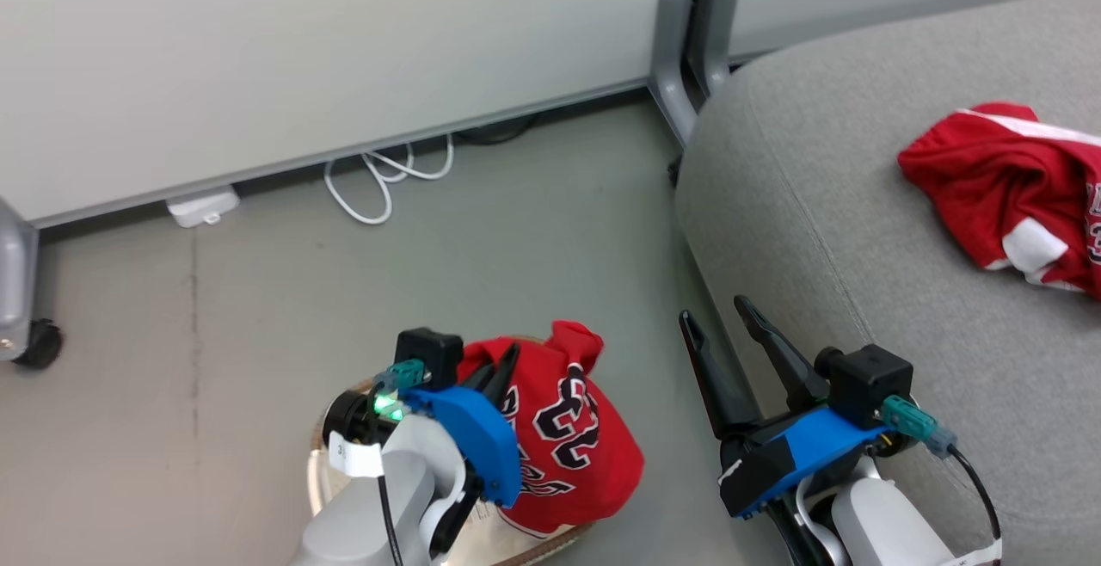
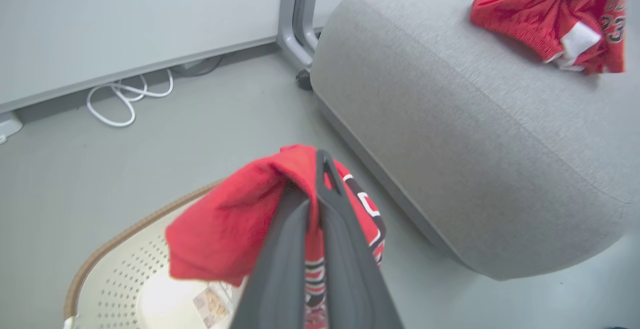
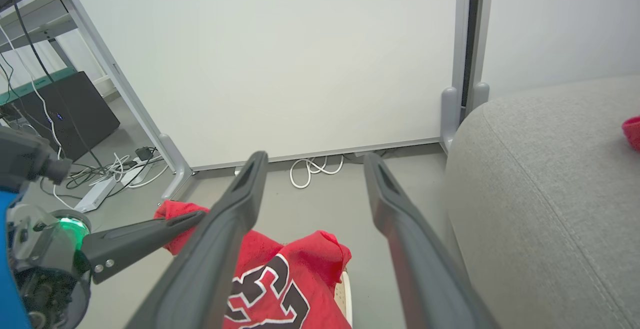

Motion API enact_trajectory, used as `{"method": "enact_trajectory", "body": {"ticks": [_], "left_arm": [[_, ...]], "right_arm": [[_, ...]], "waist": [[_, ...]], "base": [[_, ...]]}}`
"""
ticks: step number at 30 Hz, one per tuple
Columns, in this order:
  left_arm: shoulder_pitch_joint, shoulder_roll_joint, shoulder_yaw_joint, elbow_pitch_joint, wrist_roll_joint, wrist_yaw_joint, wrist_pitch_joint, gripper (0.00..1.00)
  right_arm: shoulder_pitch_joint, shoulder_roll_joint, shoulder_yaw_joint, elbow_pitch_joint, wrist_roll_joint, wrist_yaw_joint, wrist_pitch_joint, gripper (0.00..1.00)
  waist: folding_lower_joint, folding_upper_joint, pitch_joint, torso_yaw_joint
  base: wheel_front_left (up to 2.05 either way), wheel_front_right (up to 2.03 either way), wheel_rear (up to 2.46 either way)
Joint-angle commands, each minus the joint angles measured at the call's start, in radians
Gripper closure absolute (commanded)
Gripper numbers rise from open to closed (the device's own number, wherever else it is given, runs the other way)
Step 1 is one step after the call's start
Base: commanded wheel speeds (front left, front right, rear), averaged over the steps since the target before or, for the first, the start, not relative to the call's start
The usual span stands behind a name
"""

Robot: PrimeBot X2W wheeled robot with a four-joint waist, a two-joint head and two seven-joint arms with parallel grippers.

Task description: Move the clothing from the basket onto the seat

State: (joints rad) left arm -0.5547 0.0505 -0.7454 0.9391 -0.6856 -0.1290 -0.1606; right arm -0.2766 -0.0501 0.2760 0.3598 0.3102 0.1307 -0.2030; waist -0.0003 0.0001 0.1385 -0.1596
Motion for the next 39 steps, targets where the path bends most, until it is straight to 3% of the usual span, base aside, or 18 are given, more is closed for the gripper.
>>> {"method": "enact_trajectory", "body": {"ticks": [1, 12, 25, 39], "left_arm": [[-0.031, 0.001, -0.013, -0.016, -0.009, -0.002, -0.009, 1.0], [-0.147, 0.013, -0.125, -0.116, -0.064, -0.002, -0.018, 1.0], [-0.282, 0.009, -0.144, -0.155, -0.107, -0.002, -0.034, 1.0], [-0.297, 0.002, -0.181, -0.136, -0.127, -0.002, -0.038, 1.0]], "right_arm": [[0.018, 0.0, -0.006, -0.007, -0.001, 0.0, 0.007, 0.0], [0.088, 0.0, -0.013, -0.031, 0.014, 0.0, 0.034, 0.0], [0.115, 0.0, -0.012, -0.055, 0.005, 0.0, 0.065, 0.0], [0.099, 0.0, -0.004, -0.07, -0.003, 0.0, 0.086, 0.0]], "waist": [[0.0003, -0.0001, -0.044, 0.042], [0.0003, -0.0001, -0.122, 0.106], [0.0003, -0.0001, -0.159, 0.151], [0.0003, -0.0001, -0.147, 0.155]], "base": [[0.0, 0.0, 0.0], [0.0, 0.0, 0.0], [0.0, 0.0, 0.0], [0.0, 0.0, 0.0]]}}
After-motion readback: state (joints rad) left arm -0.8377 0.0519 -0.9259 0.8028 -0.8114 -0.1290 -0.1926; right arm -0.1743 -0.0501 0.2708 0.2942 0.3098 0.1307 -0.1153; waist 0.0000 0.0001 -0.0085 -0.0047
